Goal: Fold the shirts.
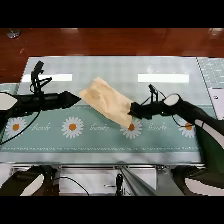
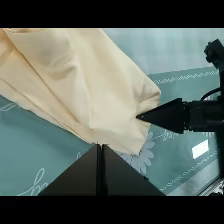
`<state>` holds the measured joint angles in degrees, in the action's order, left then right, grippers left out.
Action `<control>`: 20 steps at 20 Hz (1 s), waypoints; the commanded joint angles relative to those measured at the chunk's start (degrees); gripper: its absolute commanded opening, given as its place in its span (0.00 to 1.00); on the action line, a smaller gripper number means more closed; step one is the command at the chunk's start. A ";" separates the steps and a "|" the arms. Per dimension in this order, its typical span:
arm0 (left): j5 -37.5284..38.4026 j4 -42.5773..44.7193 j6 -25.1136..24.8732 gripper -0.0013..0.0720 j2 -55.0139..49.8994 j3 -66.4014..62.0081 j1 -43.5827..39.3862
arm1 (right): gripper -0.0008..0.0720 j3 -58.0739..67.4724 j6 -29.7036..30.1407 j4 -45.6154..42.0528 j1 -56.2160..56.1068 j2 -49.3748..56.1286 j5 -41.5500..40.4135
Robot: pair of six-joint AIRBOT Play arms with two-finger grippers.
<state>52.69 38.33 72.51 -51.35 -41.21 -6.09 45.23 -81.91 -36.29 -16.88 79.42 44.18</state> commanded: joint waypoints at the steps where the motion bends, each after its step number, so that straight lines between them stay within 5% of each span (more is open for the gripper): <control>1: -0.02 0.00 0.13 0.05 -0.02 0.02 -0.02 | 0.04 14.86 1.42 -8.41 -0.42 0.68 6.93; 6: 0.00 0.00 0.13 0.05 -0.02 0.02 -0.02 | 0.04 46.77 -9.60 -34.14 0.13 -2.38 26.82; 11: 0.00 0.00 0.13 0.05 -0.02 0.02 -0.02 | 0.04 64.83 -10.56 -36.09 11.39 -3.13 44.13; 17: -0.26 0.00 0.15 0.05 -0.02 0.02 0.00 | 0.04 65.68 -13.49 -36.09 36.09 -7.69 60.54; 20: -0.26 0.00 0.15 0.05 -0.02 0.02 -0.02 | 0.04 62.18 -14.32 -36.28 49.81 -12.31 62.29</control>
<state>52.47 38.33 72.66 -51.35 -41.21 -6.09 109.08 -95.02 -72.12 21.23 70.50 100.99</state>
